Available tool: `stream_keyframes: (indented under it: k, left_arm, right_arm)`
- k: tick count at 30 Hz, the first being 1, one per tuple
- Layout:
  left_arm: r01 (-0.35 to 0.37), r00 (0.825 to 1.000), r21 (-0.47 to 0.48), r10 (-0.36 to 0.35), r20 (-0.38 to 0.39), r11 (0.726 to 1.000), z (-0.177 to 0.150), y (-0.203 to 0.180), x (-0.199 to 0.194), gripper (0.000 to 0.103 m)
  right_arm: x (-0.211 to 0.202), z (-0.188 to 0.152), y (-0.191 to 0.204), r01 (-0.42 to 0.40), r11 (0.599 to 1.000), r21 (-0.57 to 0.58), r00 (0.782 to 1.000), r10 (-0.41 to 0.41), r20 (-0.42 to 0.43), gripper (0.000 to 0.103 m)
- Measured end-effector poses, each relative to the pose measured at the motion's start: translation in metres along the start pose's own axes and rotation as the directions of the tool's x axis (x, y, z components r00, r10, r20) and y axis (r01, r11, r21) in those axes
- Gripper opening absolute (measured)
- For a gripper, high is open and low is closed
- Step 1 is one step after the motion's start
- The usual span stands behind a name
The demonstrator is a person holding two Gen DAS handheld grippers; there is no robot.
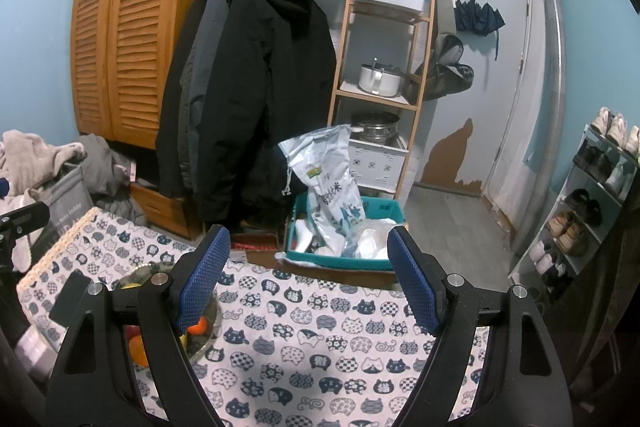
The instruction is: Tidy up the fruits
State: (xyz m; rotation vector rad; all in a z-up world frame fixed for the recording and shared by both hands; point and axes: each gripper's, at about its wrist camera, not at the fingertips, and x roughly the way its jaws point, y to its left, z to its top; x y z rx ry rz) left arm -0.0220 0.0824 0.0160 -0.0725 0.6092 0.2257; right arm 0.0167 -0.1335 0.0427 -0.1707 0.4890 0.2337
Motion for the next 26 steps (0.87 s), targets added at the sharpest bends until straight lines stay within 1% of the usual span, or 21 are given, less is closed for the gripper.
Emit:
stream_keyframes:
  k: [26]
  left_arm:
    - [0.003,1.000,-0.008,-0.003,0.008,1.000,-0.0029,-0.0009,-0.0032,0.102]
  right_arm:
    - [0.0002,-0.0002,-0.0004,-0.002,1.000,-0.003,1.000,0.002,-0.001,0.080]
